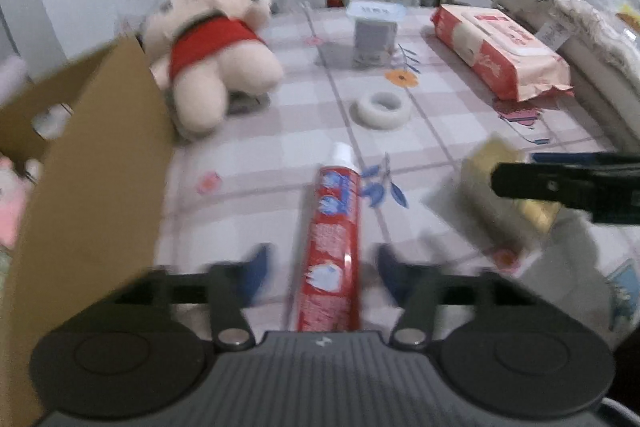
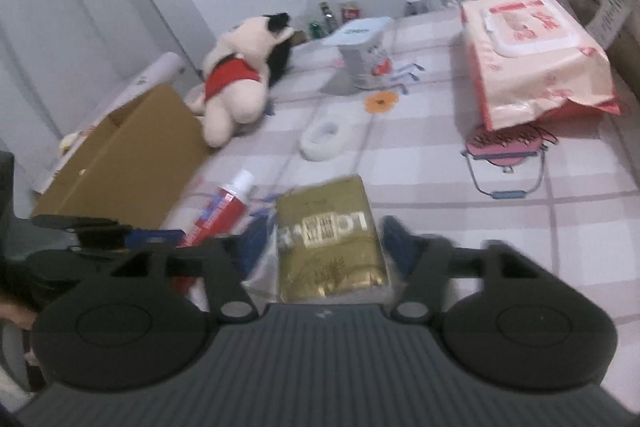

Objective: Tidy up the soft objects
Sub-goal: 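Lift and carry the toothpaste tube and gold tissue pack over the box with both tools, then open both tools to drop the toothpaste tube and tissue pack into the box, then grasp the white tape roll with the left tool while the right tool grasps the yogurt cup, then carry the tape roll and yogurt cup toward the box with both tools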

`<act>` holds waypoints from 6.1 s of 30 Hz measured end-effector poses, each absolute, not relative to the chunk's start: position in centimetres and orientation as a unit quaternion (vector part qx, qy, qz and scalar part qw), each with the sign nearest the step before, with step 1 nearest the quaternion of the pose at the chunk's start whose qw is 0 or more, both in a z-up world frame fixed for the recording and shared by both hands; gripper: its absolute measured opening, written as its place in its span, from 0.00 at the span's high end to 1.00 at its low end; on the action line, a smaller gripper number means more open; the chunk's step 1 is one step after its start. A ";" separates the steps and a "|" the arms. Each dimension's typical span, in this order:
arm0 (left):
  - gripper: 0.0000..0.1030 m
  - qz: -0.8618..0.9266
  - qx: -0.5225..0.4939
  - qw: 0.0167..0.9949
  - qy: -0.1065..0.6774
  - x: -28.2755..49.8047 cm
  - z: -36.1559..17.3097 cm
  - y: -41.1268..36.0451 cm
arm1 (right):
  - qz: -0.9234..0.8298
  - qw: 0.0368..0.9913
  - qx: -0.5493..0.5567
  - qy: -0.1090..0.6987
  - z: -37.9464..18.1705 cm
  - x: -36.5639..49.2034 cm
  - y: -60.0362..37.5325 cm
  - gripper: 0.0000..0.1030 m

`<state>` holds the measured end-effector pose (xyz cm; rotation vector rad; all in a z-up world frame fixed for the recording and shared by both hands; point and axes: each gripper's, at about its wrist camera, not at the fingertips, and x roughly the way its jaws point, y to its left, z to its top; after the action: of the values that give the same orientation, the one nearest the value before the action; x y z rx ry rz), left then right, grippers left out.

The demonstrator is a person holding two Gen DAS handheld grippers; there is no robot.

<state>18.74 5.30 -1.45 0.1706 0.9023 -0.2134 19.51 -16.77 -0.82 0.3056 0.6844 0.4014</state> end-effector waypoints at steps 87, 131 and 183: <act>0.70 0.042 0.070 0.877 0.473 11.8 4.1 34.9 | 0.456 0.796 -0.080 0.389 8.8 16.8 19.7 0.52; 0.52 -0.061 -0.015 0.905 0.421 10.6 10.7 27.4 | 0.381 0.873 0.107 0.284 9.9 16.9 0.2 0.26; 0.53 -0.161 0.064 0.908 0.381 27.7 -2.4 -1.3 | 0.197 0.946 0.033 0.257 -0.3 38.6 -14.2 0.57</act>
<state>27.66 -1.34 -2.44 0.1321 0.7859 -0.3331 38.60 -14.24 -0.26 0.0664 0.5234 0.4005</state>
